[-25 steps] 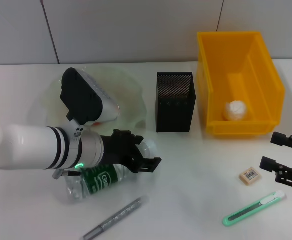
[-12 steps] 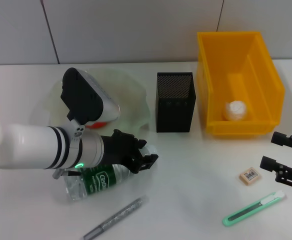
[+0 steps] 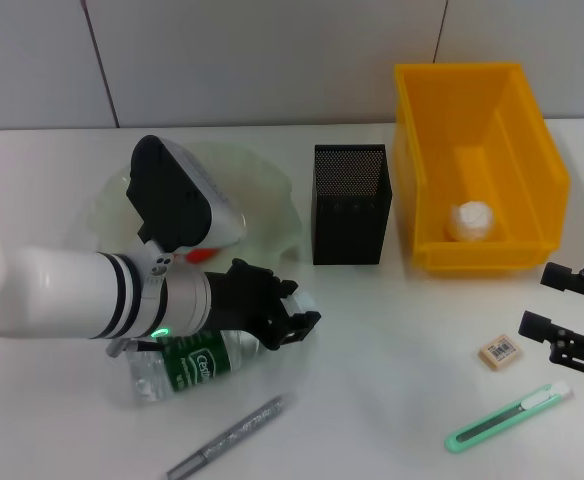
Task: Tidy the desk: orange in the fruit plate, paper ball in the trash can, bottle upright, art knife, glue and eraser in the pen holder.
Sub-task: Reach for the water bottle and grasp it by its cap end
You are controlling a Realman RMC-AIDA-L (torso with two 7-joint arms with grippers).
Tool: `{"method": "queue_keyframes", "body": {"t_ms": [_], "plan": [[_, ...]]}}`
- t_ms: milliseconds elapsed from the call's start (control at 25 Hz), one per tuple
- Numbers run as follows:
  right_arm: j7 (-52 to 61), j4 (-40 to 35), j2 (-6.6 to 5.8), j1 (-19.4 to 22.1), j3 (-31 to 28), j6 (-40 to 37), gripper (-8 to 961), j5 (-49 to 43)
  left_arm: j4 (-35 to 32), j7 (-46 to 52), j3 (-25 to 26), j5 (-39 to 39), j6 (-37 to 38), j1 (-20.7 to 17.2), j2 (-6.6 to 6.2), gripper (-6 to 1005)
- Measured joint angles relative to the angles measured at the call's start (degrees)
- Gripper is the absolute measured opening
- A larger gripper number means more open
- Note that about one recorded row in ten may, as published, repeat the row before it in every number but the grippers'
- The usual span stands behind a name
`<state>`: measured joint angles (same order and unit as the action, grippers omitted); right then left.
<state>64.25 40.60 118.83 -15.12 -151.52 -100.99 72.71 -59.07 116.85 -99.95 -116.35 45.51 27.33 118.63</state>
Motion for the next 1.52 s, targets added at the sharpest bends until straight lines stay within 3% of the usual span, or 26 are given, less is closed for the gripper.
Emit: {"method": "queue_keyframes", "body": {"t_ms": [280,520,960,1520], "plan": [[0.00,0.00,0.00,0.00,0.00,0.00,705,0.00,-1.08,-0.76,0.00,-0.07,0.11,-0.28,0.02,471],[-0.01,0.00,0.00,0.00,0.00,0.12,707,0.00,-1.53,-1.70,-0.24,-0.39,0.23,-0.78,0.02,605],[-0.01,-0.09,0.05,-0.14,0.13,0.40,705,0.07,-4.00,-2.11,-1.48,-2.89,-0.27,-2.89,0.20,740],[0.08,-0.29,0.09,-0.45,0.14,0.45,707,0.06,-4.87,-3.64,-2.84,-2.93,-0.80,-3.79,0.16,725]]}}
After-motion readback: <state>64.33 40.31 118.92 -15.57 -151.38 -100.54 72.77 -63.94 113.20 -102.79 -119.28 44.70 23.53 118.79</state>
